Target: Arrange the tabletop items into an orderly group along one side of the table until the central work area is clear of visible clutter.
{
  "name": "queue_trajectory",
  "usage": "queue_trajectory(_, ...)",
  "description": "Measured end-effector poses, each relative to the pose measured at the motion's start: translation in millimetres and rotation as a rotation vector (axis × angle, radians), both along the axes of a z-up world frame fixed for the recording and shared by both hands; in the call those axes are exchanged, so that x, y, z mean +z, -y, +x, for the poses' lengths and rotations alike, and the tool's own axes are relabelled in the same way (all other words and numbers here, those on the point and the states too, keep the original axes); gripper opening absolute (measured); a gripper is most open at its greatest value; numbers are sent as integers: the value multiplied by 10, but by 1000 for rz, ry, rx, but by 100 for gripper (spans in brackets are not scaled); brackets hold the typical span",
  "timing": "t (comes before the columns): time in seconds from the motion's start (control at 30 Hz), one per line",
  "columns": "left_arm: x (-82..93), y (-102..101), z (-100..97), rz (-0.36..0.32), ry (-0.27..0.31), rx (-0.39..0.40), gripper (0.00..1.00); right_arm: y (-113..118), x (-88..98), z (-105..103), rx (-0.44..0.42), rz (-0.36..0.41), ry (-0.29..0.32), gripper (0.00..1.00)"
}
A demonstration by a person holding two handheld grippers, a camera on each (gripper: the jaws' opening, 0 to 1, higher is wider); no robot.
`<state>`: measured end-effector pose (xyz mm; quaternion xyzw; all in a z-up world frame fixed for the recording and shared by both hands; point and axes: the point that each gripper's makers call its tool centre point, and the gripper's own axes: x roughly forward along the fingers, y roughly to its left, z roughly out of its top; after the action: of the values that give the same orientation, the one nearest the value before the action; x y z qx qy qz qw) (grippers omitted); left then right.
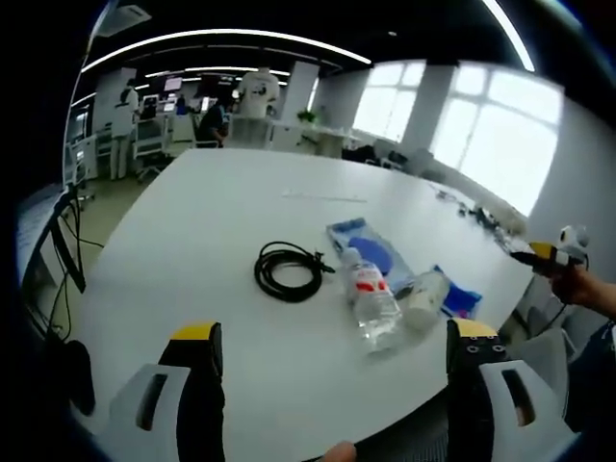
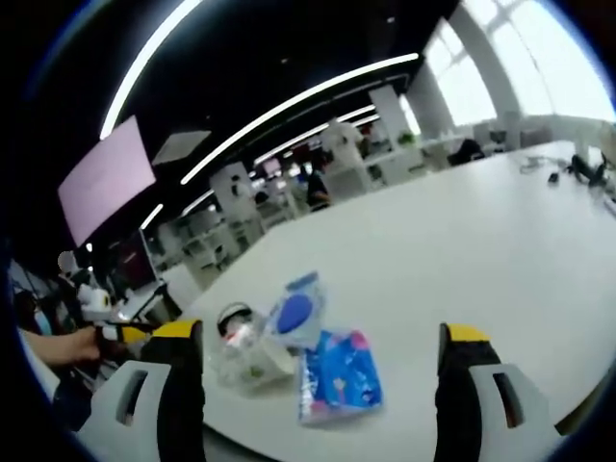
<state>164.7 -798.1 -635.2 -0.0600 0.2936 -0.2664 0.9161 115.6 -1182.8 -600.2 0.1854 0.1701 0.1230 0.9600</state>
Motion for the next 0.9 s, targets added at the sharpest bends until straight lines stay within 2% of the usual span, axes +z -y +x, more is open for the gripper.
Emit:
queue_trajectory(0.27,-53,22,-14,-10,-17,-31,94,-48,35,-26,3,-27,8,100)
queue_trajectory(0.4,-51,27,14,-21,-12,-35,93,-31,80,11,3,-16,23,100)
queue_trajectory(0.5,-53,23,35,-25,-18,-11,93,-15,133,64,4,18,35,100)
queue_trajectory(0.6,-17,74,41,-34,-21,7,93,-16,155,125,30,13,33,100)
queue_trajectory(0.73,14,101,36,0,-13,15,93,-11,135,251,57,31,30,100)
queue_trajectory(0.9,-24,111,27,17,-38,58,93,15,117,364,84,56,27,99)
